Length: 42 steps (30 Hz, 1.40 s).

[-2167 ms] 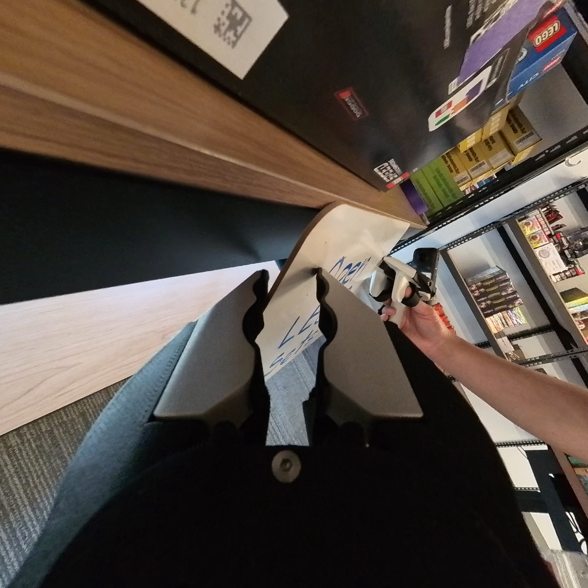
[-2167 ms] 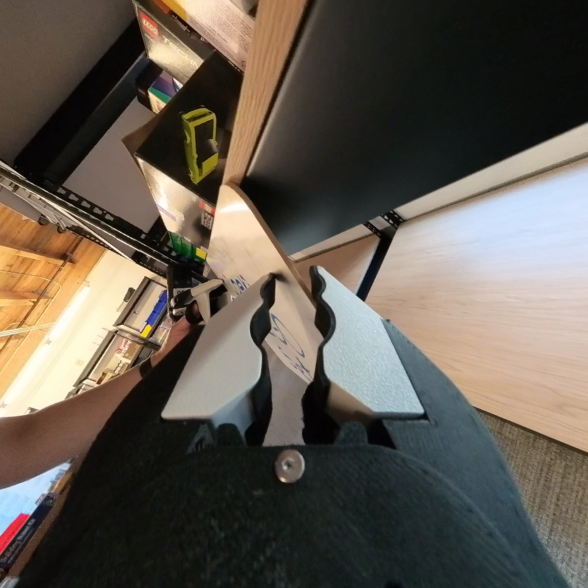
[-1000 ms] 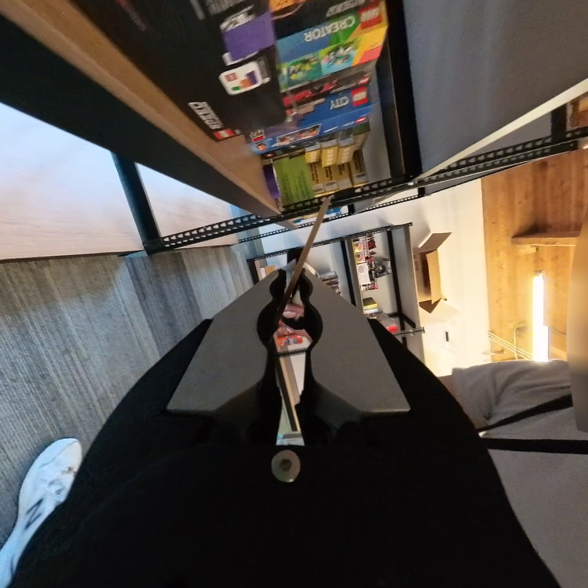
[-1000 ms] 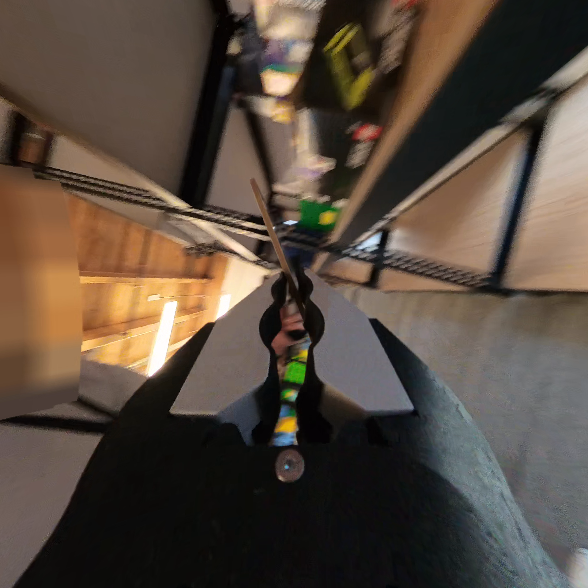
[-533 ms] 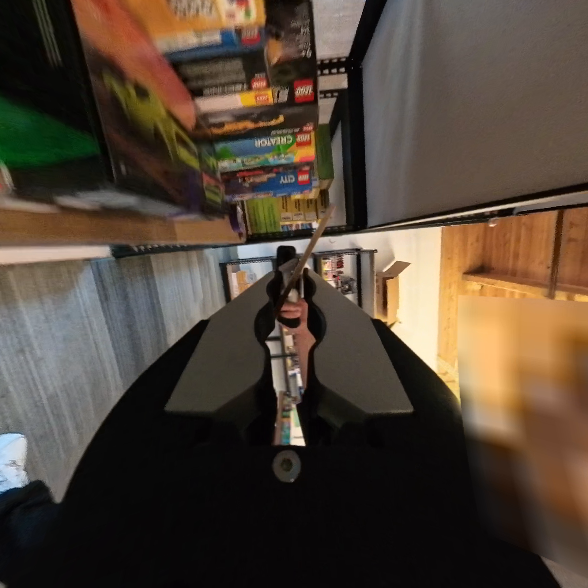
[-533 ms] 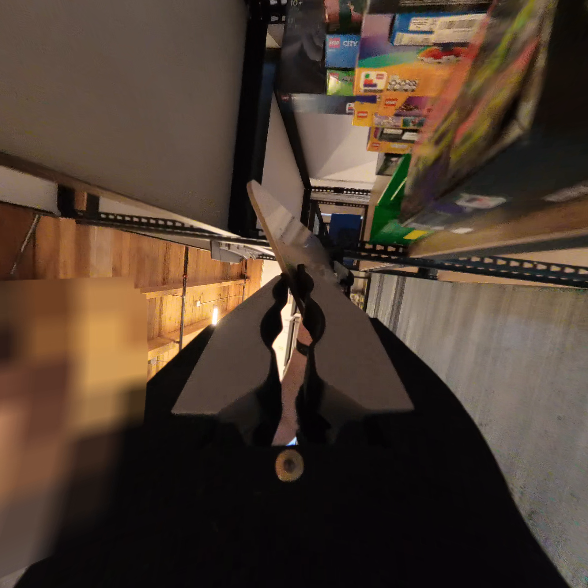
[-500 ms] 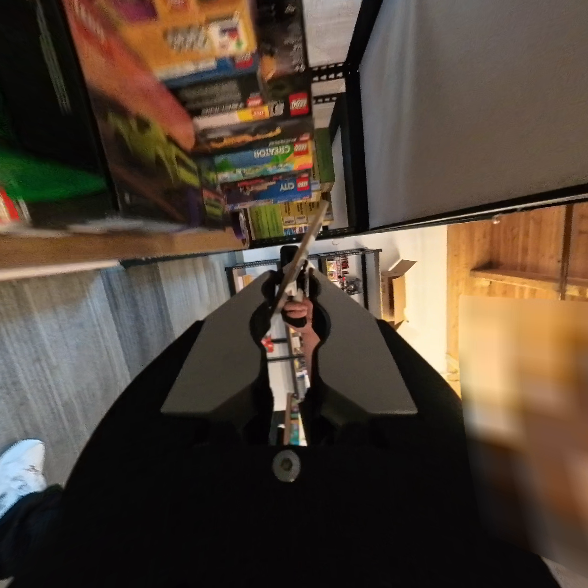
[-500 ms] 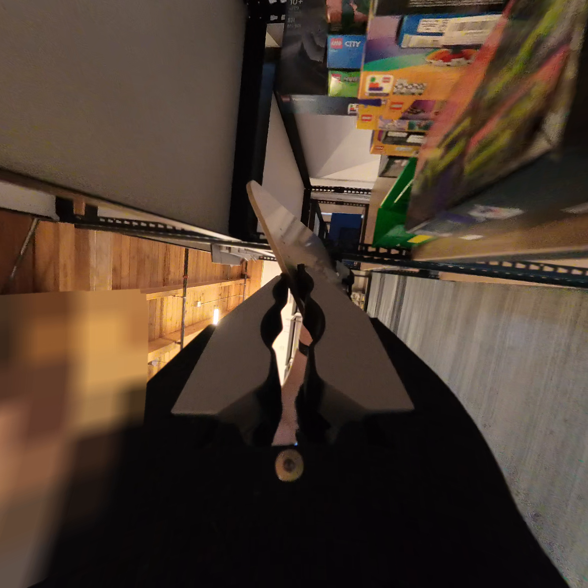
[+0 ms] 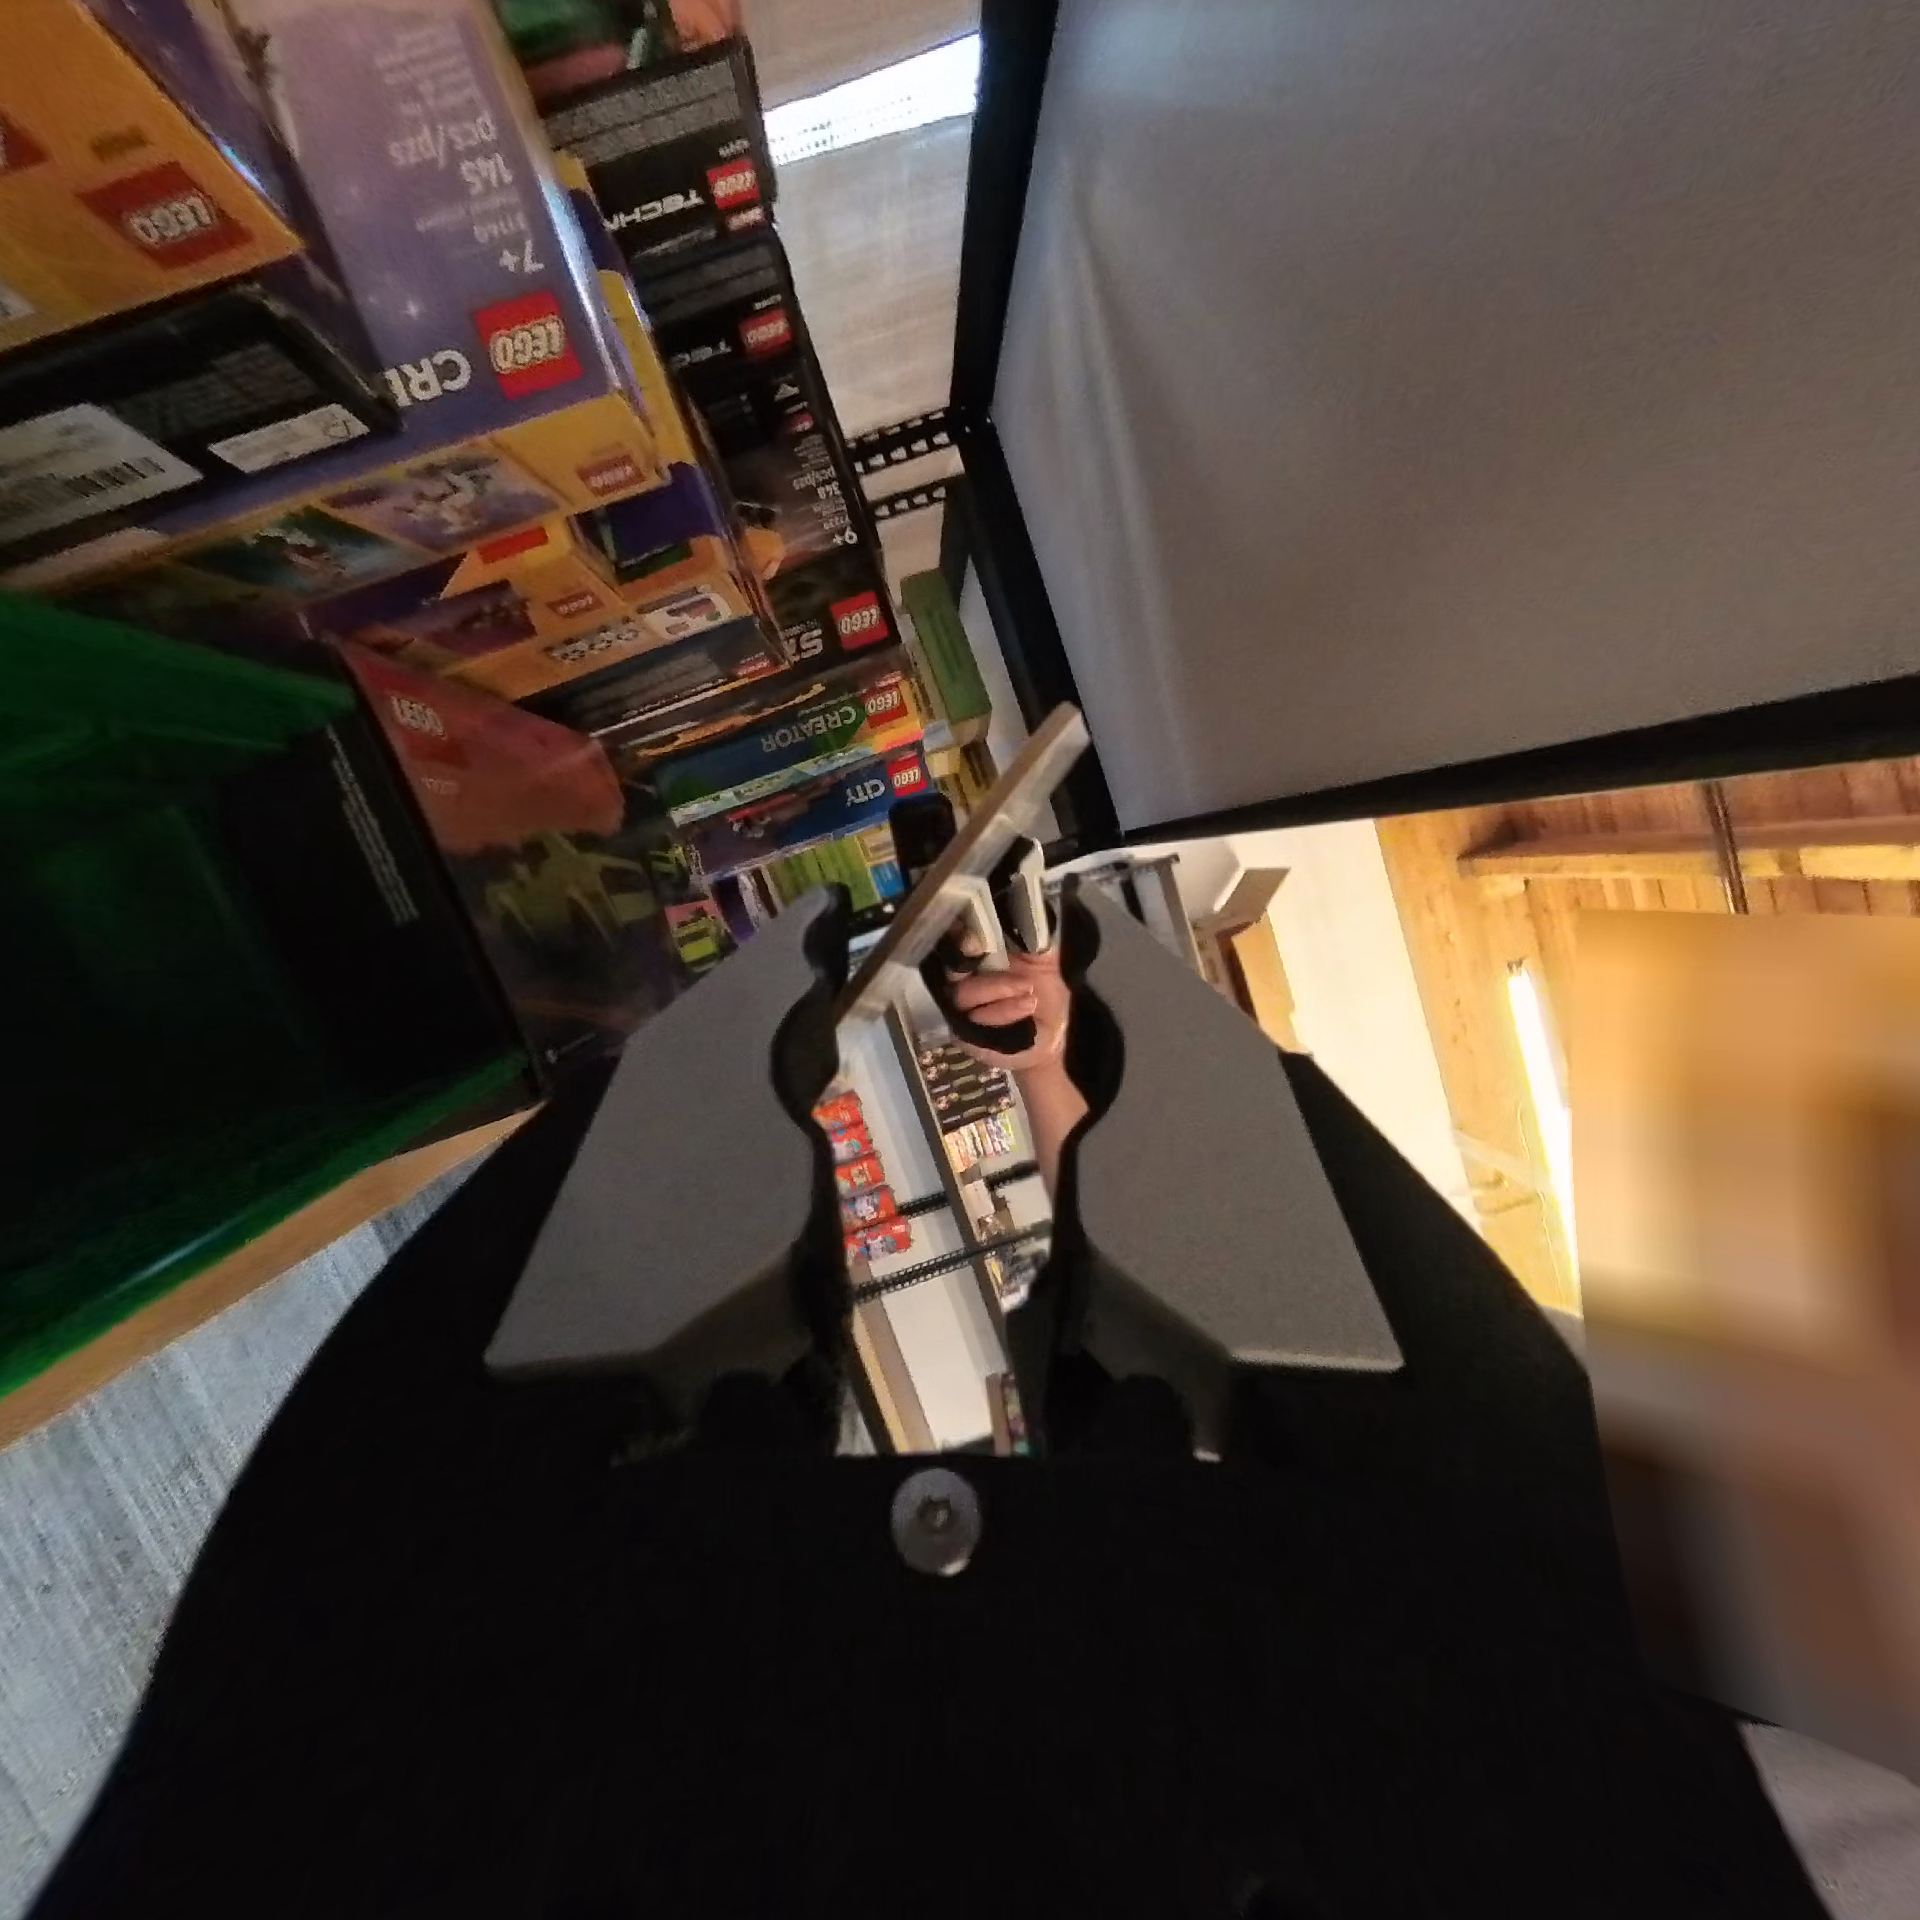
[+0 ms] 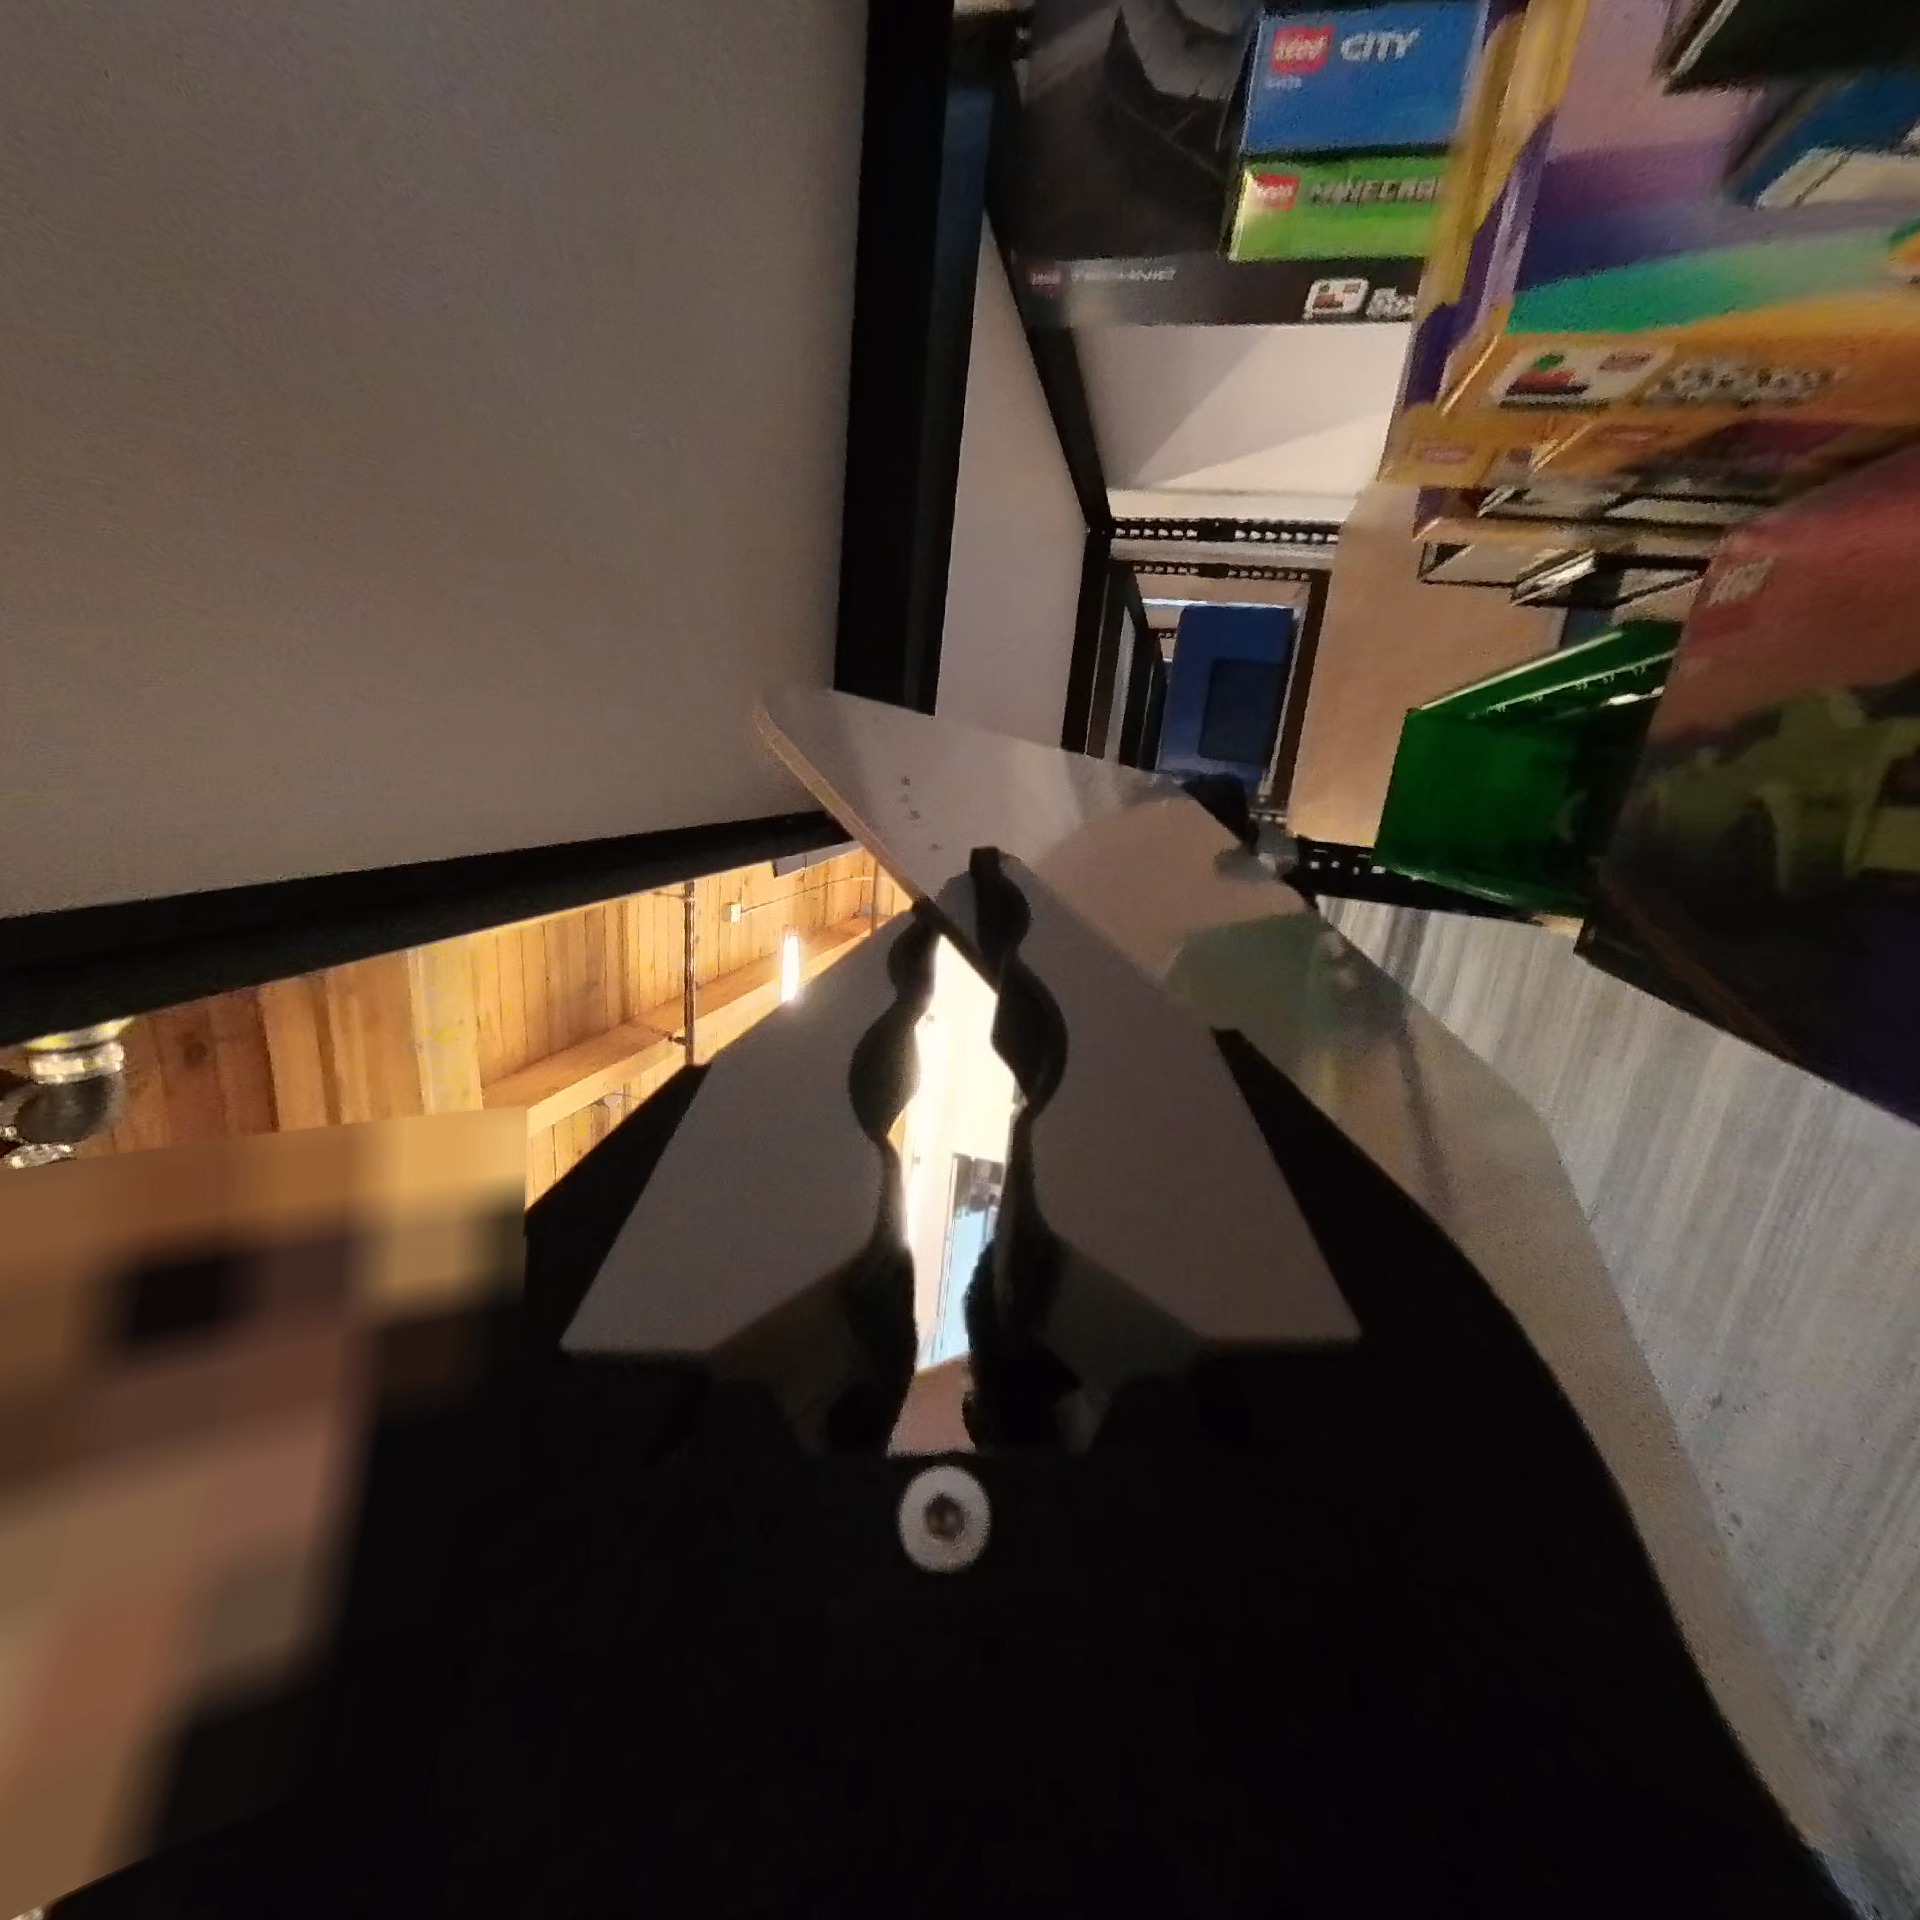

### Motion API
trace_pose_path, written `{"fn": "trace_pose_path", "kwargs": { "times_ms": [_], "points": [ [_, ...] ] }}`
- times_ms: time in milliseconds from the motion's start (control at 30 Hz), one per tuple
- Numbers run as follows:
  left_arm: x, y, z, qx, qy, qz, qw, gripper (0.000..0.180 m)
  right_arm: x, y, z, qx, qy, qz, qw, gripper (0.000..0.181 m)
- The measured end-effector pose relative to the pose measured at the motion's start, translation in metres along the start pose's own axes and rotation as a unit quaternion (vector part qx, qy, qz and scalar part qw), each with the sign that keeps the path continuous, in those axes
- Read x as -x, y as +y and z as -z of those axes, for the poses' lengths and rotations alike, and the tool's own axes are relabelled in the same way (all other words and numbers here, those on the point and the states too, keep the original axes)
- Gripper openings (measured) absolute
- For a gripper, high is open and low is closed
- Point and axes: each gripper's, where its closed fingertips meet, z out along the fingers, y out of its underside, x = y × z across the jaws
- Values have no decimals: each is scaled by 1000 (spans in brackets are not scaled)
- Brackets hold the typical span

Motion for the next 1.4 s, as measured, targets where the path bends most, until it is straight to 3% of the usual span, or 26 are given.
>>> {"fn": "trace_pose_path", "kwargs": {
  "times_ms": [67, 133, 300, 433, 633, 867, 1167, 1400],
  "points": [
    [-2, 3, -4, 7, 11, -8, 1000, 37, -2, -7, 5, -15, 0, 5, 1000, 5],
    [-1, 11, -5, 14, 16, -19, 1000, 12, -1, -7, 11, -19, -14, -3, 1000, 4],
    [-57, 65, 1, 14, 54, -54, 997, 9, 29, 44, 37, -4, -48, 18, 999, 6],
    [-158, 146, 13, 19, 18, -115, 993, 8, 96, 130, 73, -24, -45, 50, 997, 6],
    [-335, 160, -22, 20, 27, -188, 982, 3, 244, 187, 81, -51, -22, 169, 984, 3],
    [-423, 71, -128, 35, 36, -177, 983, 4, 390, 106, 63, -36, -1, 278, 960, 2],
    [-370, -59, -243, 26, -67, -56, 996, 4, 383, -66, 56, -55, 79, 140, 985, 2],
    [-333, -103, -261, 80, -90, -55, 991, 1, 331, -119, 55, 29, 217, 187, 958, 11]
  ]
}}
